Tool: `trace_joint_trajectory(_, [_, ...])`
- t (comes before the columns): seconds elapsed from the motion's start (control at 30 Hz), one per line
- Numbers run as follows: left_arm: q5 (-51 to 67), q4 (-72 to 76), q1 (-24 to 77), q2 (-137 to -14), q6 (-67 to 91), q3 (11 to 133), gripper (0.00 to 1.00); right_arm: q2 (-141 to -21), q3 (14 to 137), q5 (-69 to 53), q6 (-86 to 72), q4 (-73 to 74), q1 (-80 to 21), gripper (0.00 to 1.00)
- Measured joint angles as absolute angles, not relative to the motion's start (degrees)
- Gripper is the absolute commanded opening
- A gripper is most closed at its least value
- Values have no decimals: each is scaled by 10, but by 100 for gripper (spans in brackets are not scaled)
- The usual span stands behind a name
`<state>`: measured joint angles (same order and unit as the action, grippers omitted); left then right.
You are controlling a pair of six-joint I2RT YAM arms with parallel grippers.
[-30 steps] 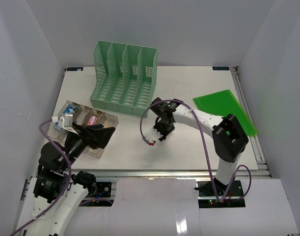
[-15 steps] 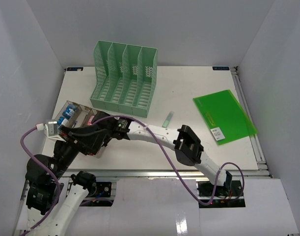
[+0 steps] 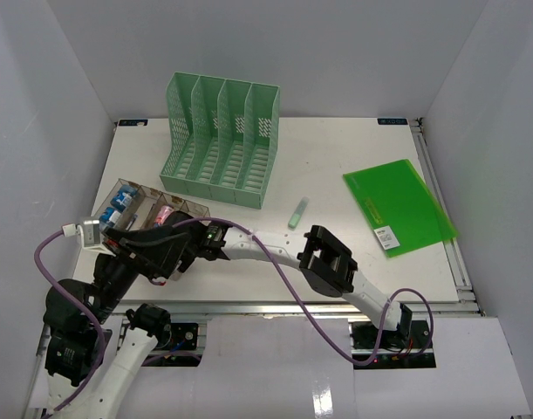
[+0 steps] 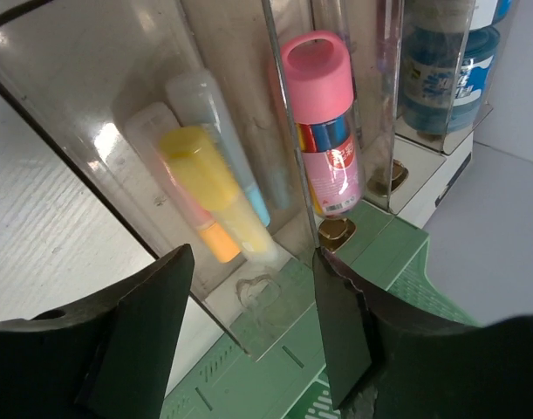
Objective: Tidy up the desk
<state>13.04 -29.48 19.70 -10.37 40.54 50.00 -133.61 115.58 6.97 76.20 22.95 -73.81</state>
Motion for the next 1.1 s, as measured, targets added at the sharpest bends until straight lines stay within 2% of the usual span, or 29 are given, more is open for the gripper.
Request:
trace_joint_trajectory(0.27, [131,-295,197,-104,404,500,98,-1284,1086,55,755,194,-732,68])
trace_joint_trajectory(0.57, [181,-242,197,-108,386,449,98,-1054,880,-61,666,245,-670,66])
trace_joint_trajectory(0.67, [218,-196,197,-130,392,410,97,-974,801,-114,596,252,-594,65])
trace_joint_trajectory(0.8, [270,-119,197,-210,404,372,88,-905,711,-167,497,258,-456,65])
trace_joint_trajectory(0.87, [296,-79,197,-277,408,358,84,-868,668,-207,433,253,-369,69])
trace_joint_trajectory(1.0, [314,-27,215,-437,409,350,83,-782,601,-266,331,237,-188,82])
trace_joint_trajectory(1.1, [255,-24,292,-580,384,387,85,-707,553,-333,263,189,-74,89])
